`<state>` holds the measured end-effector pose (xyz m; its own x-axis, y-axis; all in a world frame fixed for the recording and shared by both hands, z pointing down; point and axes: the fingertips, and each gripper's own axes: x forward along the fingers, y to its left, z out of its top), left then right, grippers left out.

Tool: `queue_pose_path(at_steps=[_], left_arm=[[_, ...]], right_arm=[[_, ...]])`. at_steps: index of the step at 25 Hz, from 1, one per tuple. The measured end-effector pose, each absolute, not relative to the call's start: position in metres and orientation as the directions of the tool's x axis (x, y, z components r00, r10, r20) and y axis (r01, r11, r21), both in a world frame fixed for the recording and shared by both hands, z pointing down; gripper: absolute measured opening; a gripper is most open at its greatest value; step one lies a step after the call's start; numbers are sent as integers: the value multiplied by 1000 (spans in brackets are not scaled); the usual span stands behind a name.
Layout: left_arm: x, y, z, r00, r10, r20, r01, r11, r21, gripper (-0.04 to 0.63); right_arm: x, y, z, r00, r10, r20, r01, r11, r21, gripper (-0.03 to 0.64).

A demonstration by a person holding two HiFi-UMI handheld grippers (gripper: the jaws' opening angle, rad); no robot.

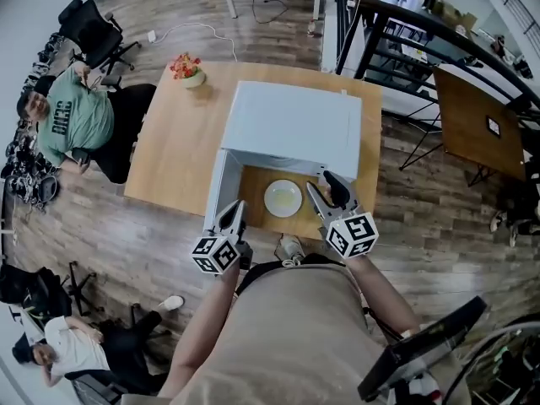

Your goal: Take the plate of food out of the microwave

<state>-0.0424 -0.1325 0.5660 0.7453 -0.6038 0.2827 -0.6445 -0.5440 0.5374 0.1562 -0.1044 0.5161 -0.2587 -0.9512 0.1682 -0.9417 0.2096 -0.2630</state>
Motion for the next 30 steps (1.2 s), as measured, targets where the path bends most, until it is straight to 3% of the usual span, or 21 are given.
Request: queue_pose_path(at_steps=[12,14,15,17,30], left_arm=[[-94,-110,536,846,-483,228,-525,-674,520,3],[-107,-107,537,851,-473,227,-516,-678,524,3],[-114,-104,539,854,-468,228,-512,-677,528,3],[-124,-98,546,862,-453,230,-500,-677,540,3],[-162,-28,571,910,-342,232,-412,-702,580,3]], right_arm=[[149,-14,472,77,-986,145,-975,-104,-196,218],[137,2,473,97,-982,160,-973,-128,-193,215],[130,9,474,104,-980,167,-973,-135,-186,171],[117,25,476,124,-976,179,-972,-156,-175,160],[55,109,500,242,-942,231,-938,-288,-191,158]])
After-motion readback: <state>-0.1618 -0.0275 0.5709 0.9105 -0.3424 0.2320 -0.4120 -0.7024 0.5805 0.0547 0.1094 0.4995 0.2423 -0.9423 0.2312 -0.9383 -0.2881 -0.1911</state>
